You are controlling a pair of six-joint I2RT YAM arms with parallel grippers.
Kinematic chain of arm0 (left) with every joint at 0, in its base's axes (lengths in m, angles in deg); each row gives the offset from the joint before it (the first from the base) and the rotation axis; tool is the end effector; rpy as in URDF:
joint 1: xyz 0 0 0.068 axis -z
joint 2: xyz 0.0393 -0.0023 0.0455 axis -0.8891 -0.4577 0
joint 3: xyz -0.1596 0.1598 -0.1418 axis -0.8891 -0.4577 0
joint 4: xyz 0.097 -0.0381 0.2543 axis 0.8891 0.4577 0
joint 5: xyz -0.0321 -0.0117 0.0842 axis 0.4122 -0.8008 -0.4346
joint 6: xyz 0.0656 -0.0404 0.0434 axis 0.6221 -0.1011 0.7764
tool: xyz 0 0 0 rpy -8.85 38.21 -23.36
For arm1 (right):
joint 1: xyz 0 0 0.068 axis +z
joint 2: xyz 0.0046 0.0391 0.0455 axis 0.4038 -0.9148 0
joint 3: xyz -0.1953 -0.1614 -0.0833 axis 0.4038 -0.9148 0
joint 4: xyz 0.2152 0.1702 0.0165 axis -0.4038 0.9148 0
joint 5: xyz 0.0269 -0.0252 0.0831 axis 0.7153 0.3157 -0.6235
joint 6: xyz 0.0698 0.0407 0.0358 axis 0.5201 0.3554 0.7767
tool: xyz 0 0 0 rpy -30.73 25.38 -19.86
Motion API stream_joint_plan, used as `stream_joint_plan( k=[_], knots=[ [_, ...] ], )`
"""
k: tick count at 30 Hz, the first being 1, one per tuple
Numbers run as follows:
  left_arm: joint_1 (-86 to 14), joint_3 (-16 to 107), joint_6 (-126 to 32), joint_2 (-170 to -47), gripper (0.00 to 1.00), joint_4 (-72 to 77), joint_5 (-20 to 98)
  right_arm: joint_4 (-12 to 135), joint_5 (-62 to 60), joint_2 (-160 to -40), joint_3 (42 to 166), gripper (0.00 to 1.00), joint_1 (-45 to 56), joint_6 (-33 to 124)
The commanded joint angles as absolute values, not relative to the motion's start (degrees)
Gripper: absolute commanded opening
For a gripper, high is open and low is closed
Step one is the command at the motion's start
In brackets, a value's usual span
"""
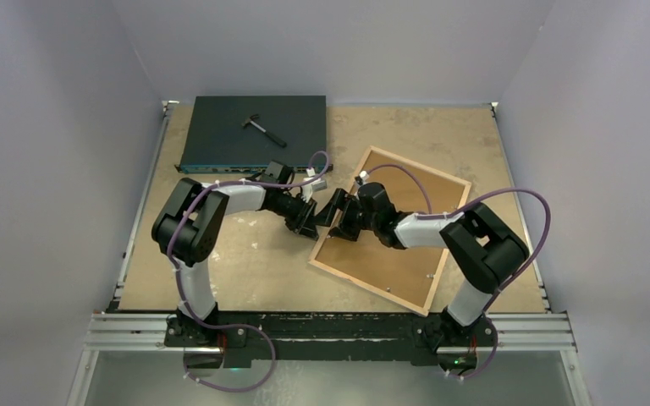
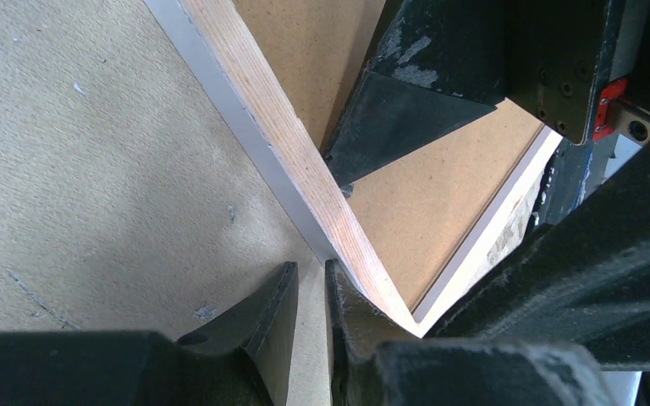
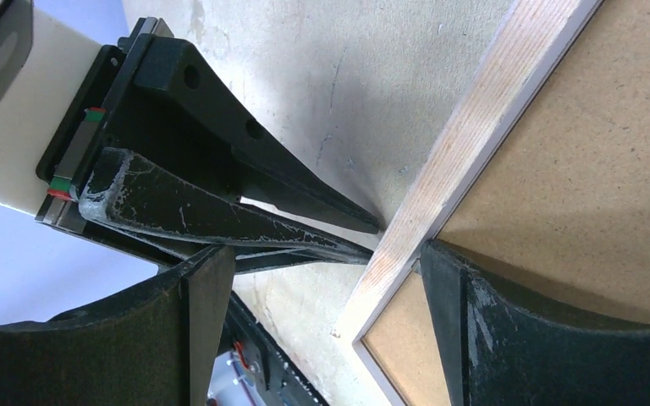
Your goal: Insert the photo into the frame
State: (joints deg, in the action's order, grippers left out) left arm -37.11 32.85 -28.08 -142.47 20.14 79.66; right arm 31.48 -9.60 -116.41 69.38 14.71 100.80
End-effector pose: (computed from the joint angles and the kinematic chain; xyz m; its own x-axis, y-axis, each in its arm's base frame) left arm 0.3072 -0.2135 0.0838 -0.7422 0.4481 -0.4983 0.6649 0.3996 -0.6310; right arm 0.2836 0.2539 0.1179 -0.8669 0.3924 -0.3074 -0.0594 0.5310 0.8453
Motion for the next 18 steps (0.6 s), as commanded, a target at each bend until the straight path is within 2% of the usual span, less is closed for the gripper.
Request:
stream_joint_plan(
  k=[1, 7, 12, 18],
  knots=[
    [-35.78, 31.92, -26.48, -142.02, 0.17, 19.79, 79.73, 33.3, -9.87, -118.21, 70.95, 0.84, 15.61, 98.96],
    [-35.86, 32.0, -26.56, -141.06, 0.17, 20.14, 79.48, 42.13, -7.42, -112.32, 74.62, 0.88, 14.77, 94.26],
    [-36.12, 32.29, -27.13, -140.57, 0.16, 20.24, 80.07, 39.85, -2.85, -105.22, 70.05, 0.92, 15.0, 93.57],
    [-36.1, 32.43, -28.5, -140.91, 0.17, 19.87, 81.76, 38.88, -4.21, -106.98, 65.1, 0.93, 17.5, 96.7]
  ],
)
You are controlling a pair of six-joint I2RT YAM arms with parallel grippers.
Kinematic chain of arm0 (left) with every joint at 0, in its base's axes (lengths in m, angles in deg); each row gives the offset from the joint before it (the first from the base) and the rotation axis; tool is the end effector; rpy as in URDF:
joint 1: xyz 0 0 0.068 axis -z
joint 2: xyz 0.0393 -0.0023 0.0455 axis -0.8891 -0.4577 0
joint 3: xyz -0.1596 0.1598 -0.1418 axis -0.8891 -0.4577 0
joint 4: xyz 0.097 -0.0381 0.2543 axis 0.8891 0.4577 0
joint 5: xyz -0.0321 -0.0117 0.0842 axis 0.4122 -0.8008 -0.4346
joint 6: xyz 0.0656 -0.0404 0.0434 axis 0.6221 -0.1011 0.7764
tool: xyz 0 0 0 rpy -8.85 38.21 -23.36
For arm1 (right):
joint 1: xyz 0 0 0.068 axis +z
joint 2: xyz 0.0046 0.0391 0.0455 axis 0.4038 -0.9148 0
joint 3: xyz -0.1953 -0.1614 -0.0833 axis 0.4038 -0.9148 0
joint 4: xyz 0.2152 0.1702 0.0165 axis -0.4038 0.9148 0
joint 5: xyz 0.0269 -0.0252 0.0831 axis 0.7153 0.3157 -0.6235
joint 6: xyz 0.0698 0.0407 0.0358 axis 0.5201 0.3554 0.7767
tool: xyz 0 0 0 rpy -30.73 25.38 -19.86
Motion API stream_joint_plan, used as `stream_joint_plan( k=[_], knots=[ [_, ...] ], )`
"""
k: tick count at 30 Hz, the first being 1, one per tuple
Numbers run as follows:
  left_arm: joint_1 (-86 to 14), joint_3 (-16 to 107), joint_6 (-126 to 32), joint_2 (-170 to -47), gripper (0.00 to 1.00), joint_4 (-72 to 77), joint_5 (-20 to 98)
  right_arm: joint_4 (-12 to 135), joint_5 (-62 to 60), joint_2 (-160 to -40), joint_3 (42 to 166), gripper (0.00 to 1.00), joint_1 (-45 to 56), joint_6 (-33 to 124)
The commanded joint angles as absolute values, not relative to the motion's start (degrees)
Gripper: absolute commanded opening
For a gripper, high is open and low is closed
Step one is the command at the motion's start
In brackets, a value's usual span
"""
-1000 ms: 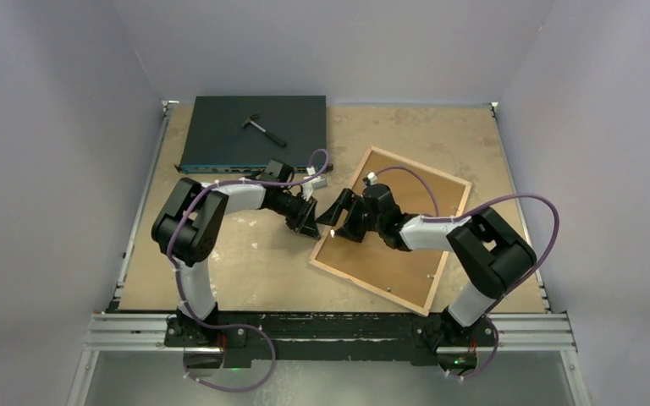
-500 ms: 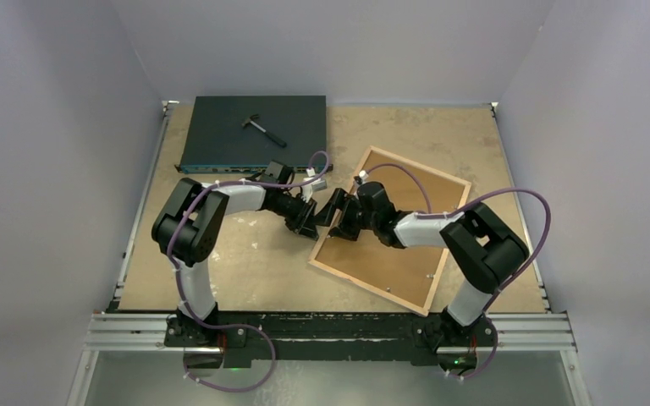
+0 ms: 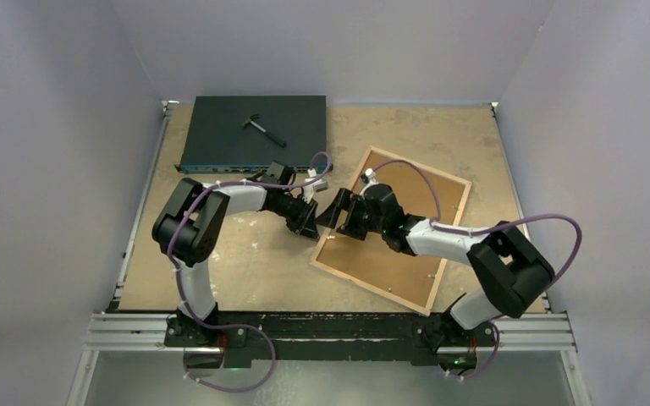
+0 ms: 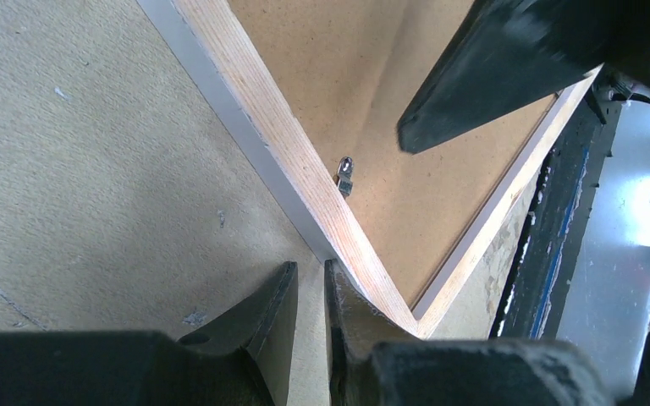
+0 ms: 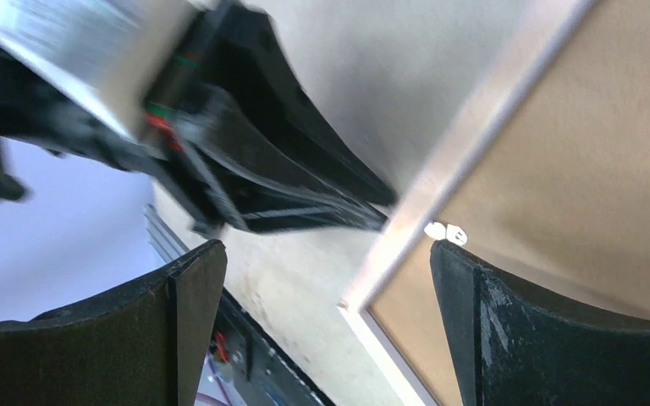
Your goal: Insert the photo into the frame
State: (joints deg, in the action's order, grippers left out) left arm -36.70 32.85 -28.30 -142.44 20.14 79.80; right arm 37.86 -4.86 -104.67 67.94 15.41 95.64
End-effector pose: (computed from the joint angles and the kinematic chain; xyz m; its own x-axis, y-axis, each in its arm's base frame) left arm 0.3056 -0.2158 0.0841 -0.7414 0.4515 -0.4965 0.6650 0.3945 -0.6342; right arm 0.2711 0.2415 0.1656 -0.8037 0.4016 -0.4390 -0.1630 0.5609 0.8116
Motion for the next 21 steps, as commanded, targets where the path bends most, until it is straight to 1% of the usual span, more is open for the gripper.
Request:
stream_joint_plan(
  k=[1, 6, 16, 21],
  knots=[
    [-36.13, 32.33, -28.62, -141.16, 0.17, 19.9, 81.9, 38.29, -4.48, -107.43, 64.63, 0.93, 18.14, 97.22],
    [-36.13, 32.53, -28.39, -142.12, 0.17, 20.18, 82.14, 37.36, -2.98, -107.83, 63.34, 0.92, 20.85, 99.91],
    [-35.77, 32.5, -28.51, -141.68, 0.16, 20.2, 82.89, 39.37, 8.23, -109.49, 65.88, 0.92, 23.71, 101.67],
    [-35.73, 32.29, -27.63, -141.63, 0.16, 21.05, 83.05, 37.96, 8.72, -112.51, 68.35, 0.91, 23.73, 101.05]
  ],
)
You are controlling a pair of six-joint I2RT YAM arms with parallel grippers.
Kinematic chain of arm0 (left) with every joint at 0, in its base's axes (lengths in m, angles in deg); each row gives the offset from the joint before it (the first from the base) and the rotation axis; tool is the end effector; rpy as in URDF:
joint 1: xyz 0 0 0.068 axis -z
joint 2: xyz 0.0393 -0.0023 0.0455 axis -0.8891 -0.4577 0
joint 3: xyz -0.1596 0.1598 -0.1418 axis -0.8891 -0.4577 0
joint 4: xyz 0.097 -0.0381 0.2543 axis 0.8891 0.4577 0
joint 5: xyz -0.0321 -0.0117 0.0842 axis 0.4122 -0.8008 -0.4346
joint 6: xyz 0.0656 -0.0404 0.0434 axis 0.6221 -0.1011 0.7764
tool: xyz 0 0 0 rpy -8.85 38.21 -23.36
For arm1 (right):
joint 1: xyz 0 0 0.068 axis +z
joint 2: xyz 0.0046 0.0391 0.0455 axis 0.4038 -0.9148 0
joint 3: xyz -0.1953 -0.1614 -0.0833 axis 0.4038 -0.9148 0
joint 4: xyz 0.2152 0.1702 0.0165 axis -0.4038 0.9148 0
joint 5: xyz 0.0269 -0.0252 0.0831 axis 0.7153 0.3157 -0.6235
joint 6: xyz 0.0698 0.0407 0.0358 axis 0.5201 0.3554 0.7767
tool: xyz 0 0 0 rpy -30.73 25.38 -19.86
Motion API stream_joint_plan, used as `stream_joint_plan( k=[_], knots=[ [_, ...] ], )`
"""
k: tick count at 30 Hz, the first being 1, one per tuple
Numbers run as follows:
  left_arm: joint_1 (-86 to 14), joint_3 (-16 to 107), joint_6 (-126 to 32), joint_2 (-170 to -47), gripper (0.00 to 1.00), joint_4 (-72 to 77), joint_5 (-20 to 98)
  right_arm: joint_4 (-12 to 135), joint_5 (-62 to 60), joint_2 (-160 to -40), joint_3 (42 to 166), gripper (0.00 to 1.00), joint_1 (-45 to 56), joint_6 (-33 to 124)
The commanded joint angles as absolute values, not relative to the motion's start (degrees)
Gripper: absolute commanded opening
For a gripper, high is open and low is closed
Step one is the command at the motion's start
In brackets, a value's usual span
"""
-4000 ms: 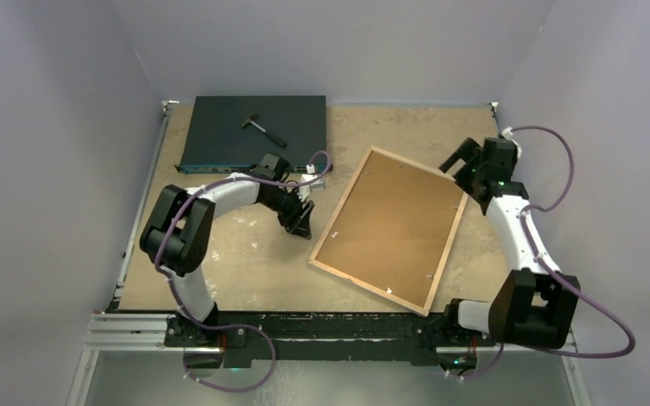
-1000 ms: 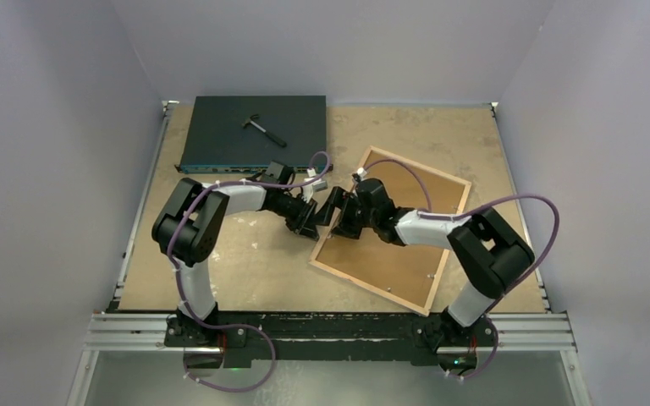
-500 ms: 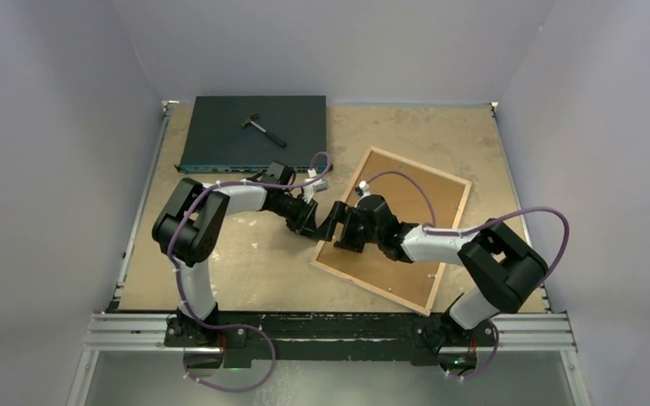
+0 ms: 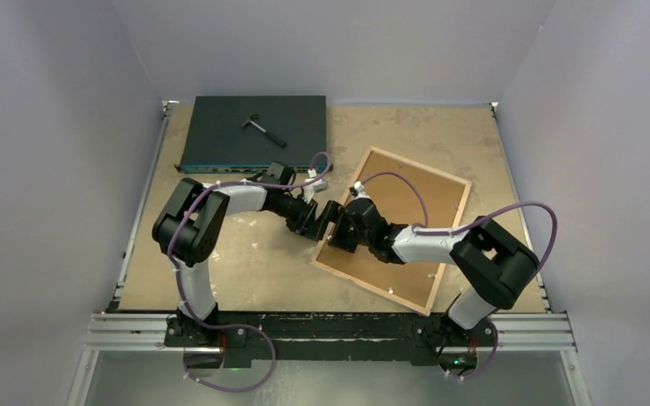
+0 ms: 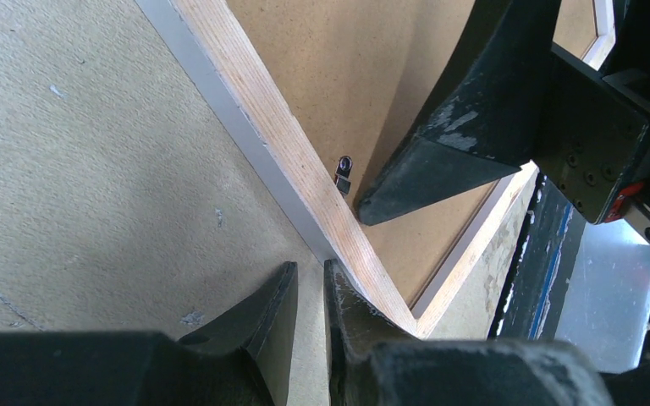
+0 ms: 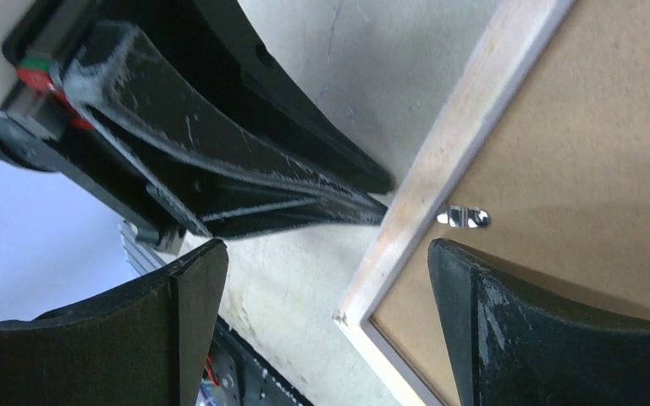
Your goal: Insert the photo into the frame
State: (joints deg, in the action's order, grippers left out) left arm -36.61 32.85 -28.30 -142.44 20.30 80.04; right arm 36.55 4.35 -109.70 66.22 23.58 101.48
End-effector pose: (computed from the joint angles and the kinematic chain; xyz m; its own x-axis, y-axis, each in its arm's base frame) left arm 0.3048 -0.2163 0.0842 -0.7420 0.4529 -0.4944 0.6636 0.3909 -0.6378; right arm 0.2426 0.2684 0.1274 -0.8229 0.4154 -0.3877 -0.0621 0.6125 0.7880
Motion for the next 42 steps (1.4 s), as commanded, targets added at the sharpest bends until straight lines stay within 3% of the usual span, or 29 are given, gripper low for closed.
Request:
stream_joint_plan(
  k=[1, 18, 25, 42],
  knots=[
    [-35.82, 32.28, -27.48, -141.59, 0.16, 21.22, 83.09, 37.81, 8.86, -112.9, 68.59, 0.91, 23.65, 101.0],
    [-35.73, 32.15, -26.84, -141.55, 0.16, 21.46, 83.47, 36.46, 8.6, -111.78, 69.49, 0.9, 23.7, 95.79],
    [-35.78, 32.04, -26.76, -141.4, 0.16, 21.57, 83.27, 36.0, 7.51, -107.32, 64.41, 0.9, 23.89, 96.51],
    [-35.6, 32.24, -27.33, -141.33, 0.16, 21.51, 83.98, 34.7, 10.85, -111.52, 67.21, 0.9, 23.87, 95.71]
  ],
)
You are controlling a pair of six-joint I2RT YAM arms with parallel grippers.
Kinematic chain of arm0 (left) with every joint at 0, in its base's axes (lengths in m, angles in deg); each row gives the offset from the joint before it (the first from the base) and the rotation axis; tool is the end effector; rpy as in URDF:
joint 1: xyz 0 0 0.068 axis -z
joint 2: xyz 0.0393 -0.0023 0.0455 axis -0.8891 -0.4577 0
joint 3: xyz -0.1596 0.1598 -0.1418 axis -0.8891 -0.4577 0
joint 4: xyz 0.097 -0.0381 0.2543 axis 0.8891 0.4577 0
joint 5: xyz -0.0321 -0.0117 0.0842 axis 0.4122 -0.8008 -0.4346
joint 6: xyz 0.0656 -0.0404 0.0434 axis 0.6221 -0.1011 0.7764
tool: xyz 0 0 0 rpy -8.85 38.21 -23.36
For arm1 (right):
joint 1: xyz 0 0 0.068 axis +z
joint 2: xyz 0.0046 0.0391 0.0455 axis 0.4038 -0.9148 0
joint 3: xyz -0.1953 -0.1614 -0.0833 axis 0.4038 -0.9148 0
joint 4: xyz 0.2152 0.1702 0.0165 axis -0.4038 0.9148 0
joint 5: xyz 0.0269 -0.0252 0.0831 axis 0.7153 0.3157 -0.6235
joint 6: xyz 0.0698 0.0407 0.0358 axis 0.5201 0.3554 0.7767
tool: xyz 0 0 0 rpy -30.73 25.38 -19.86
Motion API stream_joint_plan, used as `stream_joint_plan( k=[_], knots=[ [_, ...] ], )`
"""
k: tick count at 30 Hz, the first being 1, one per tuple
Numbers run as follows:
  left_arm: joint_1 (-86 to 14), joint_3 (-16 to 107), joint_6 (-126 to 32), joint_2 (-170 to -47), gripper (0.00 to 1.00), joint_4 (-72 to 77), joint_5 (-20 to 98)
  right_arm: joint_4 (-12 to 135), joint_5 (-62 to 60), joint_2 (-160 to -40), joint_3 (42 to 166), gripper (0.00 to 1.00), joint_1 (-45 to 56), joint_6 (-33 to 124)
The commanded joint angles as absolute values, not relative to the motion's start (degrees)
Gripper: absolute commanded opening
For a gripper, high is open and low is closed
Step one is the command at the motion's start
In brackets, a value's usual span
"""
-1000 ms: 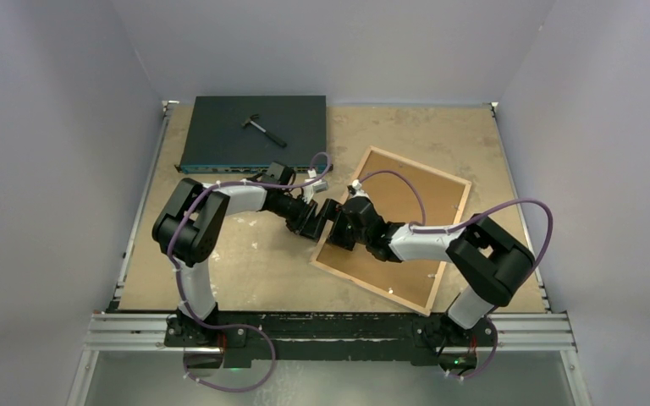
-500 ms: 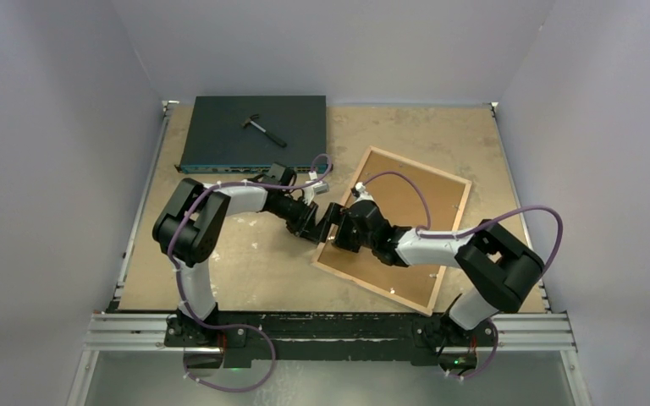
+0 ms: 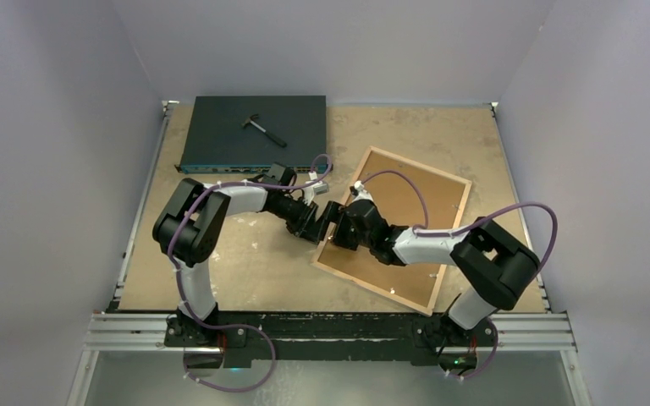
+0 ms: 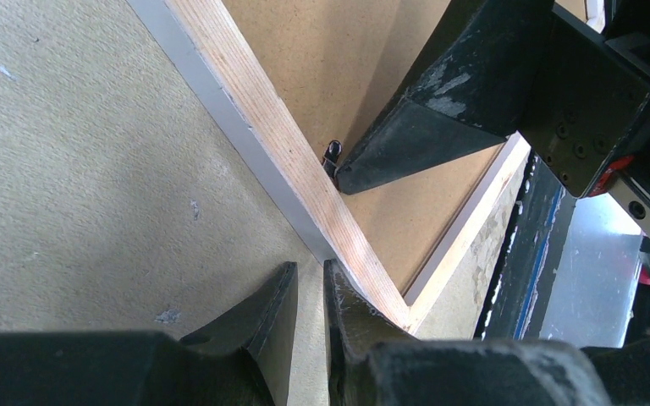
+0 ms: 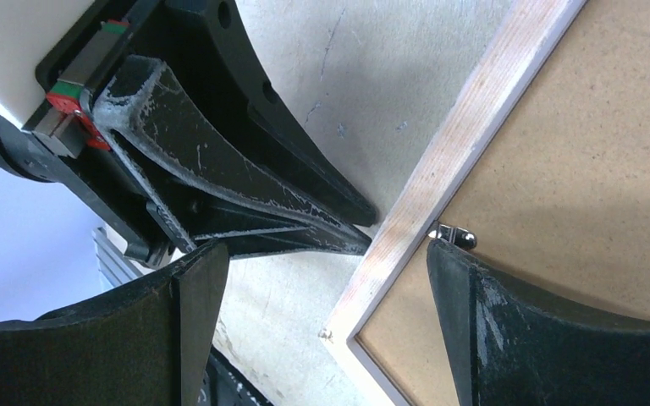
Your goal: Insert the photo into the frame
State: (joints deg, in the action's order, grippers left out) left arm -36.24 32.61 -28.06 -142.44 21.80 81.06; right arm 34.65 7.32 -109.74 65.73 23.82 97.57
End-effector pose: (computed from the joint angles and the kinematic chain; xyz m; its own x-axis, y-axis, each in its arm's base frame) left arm 0.2989 -0.2170 0.0828 -0.7496 0.4640 -0.4719 0.6496 0.3794 -0.6589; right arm 0.2447 0.2669 0.1287 -0.7851 0.4066 -0.4673 -0.1172 0.6434 0.7565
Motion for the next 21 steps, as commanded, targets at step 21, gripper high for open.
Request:
stream_joint_plan(
  k=[21],
  knots=[
    [-37.63, 42.26, -25.88, -139.71, 0.27, 28.26, 81.12, 41.63, -2.8, -96.03, 70.27, 0.95, 16.82, 88.08]
  ],
)
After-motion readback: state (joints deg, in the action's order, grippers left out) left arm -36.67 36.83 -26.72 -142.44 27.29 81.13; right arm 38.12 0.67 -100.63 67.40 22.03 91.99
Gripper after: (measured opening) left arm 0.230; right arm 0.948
